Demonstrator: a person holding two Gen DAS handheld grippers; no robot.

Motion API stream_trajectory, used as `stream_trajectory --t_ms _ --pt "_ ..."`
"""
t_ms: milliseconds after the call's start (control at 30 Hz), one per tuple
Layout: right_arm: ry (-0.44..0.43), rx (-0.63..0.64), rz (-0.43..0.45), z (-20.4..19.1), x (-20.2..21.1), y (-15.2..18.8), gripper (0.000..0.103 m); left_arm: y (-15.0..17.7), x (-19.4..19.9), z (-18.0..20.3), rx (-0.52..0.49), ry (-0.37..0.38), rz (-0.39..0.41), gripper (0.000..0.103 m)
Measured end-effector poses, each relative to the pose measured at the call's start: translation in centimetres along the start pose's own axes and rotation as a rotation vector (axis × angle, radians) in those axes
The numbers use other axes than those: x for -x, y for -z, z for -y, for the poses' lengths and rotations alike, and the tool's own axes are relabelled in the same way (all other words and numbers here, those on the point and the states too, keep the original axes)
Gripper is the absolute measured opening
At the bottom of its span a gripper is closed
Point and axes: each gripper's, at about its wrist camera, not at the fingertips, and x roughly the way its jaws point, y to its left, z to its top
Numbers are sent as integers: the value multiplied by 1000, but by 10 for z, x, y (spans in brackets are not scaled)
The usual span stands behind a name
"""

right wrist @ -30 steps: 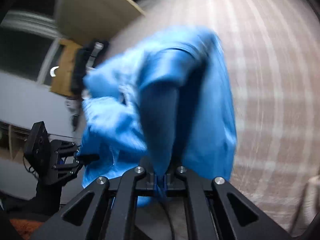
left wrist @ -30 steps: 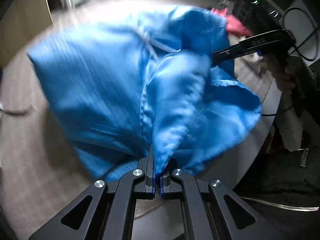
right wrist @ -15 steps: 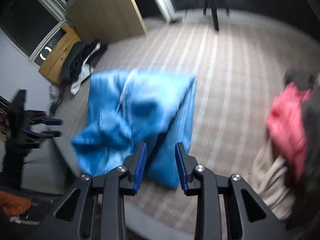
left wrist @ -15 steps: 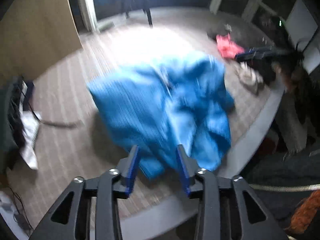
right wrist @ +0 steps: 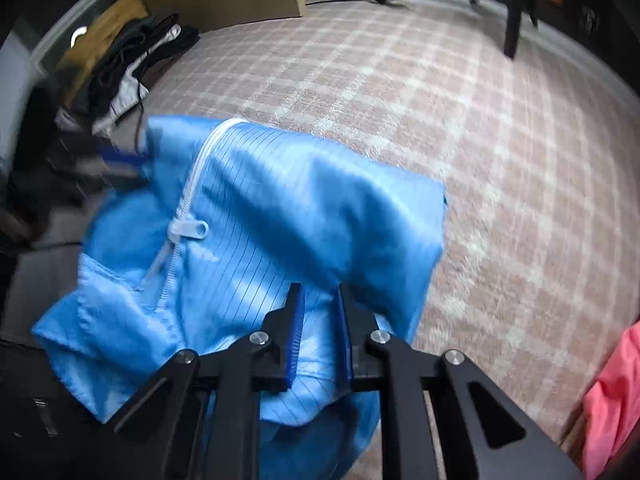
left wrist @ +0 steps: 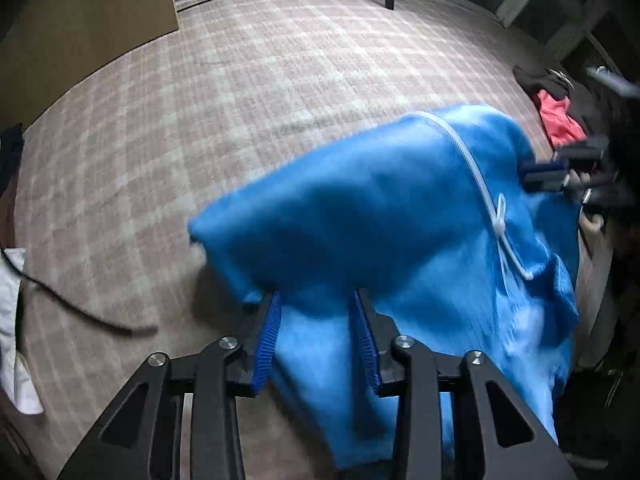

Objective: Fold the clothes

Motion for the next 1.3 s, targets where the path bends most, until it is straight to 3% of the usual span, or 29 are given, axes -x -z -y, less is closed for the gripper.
stream_trajectory --t_ms 100,233,367,400,500,633,767,867,967,1067,1167,1233,1300 --pt "-67 -43 80 7 33 -7 19 1 33 -7 21 -22 71 35" --pt "-61 -31 131 9 43 -33 19 -21 47 -9 10 12 145 39" --pt "-109 -63 60 14 1 -55 20 -45 -6 -15 6 27 67 40" --pt "-80 -57 33 16 -9 -54 19 -49 -19 -18 11 31 44 41" --pt "23 -31 -14 22 -21 -46 19 -50 -10 -21 32 18 52 39" --pt "9 -50 88 18 33 -21 20 -34 33 1 -46 12 107 39" --pt "-51 5 129 -5 62 7 26 -7 50 47 -125 121 105 40" --pt "-33 54 47 -11 36 28 28 14 34 79 -192 181 52 42" --pt "44 44 -59 4 8 55 28 33 -5 87 -209 139 -57 41" --pt "125 28 -87 15 17 75 28 44 -5 79 -155 116 -67 39" --pt "108 -33 21 19 59 83 28 54 25 77 -125 120 3 41" --pt "47 -85 92 18 82 88 32 63 40 81 -121 116 38 45" --pt "-45 -131 105 15 86 94 50 74 48 86 -110 108 54 46"
